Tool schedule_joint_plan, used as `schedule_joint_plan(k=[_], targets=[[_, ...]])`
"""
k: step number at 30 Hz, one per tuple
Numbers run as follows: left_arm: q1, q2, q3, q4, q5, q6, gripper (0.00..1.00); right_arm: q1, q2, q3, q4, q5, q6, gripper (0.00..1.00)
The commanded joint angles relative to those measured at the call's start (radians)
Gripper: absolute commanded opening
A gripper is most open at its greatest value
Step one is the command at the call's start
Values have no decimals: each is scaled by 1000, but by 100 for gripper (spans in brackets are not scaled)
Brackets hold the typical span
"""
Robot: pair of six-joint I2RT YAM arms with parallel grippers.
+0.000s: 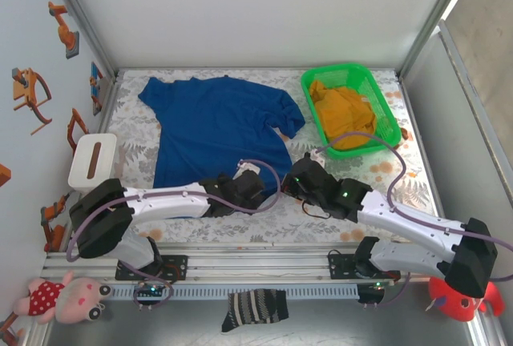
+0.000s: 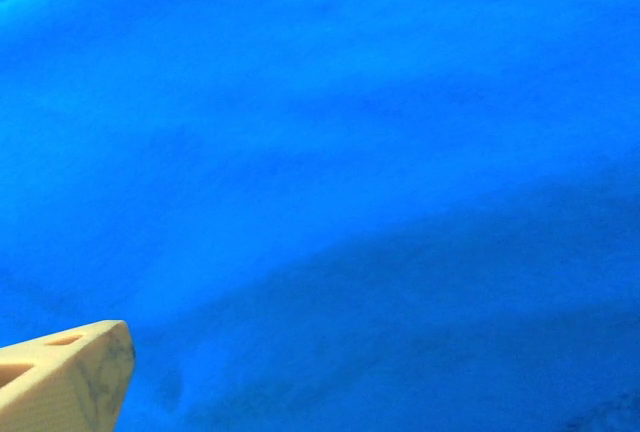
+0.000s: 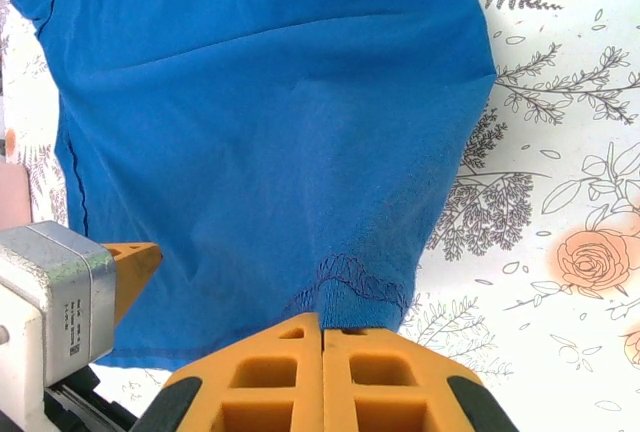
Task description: Fold the inside-out t-shirt
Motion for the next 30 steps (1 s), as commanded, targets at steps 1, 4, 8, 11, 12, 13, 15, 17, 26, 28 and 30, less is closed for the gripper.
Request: schedule_joint_plan(k=[1, 4, 8, 11, 12, 13, 15, 17, 26, 28, 30], targets=[[-4, -34, -29, -31, -55, -48, 91, -7, -11, 8, -18, 43, 1, 0], [-3, -36, -52, -42, -54, -77, 85, -8, -12, 6, -18, 43, -1, 0], [-3, -27, -83, -38, -49, -112, 69, -7, -15, 6, -18, 43, -1, 0], [6, -15, -94, -40, -73, -125, 42, -8, -16, 3, -18, 43, -1, 0], [14, -15, -90, -52, -84, -123, 33, -9, -15, 1, -19, 44, 0, 0], [26, -20, -82, -68, -95, -116, 23, -8, -14, -1, -18, 42, -2, 0], [55, -48, -61, -101, -100, -88, 6, -9, -9, -4, -17, 39, -2, 0], [86, -94, -25, -141, -85, -46, 0, -9, -2, -15, -7, 35, -10, 0], [182, -220, 228, -319, 174, 116, 0, 2, 45, -147, 302, -119, -295, 37], [188, -219, 269, -351, 199, 132, 0, 37, 39, -169, 385, -160, -363, 22], [190, -219, 297, -365, 221, 150, 0, 98, 60, -166, 446, -173, -422, 6]])
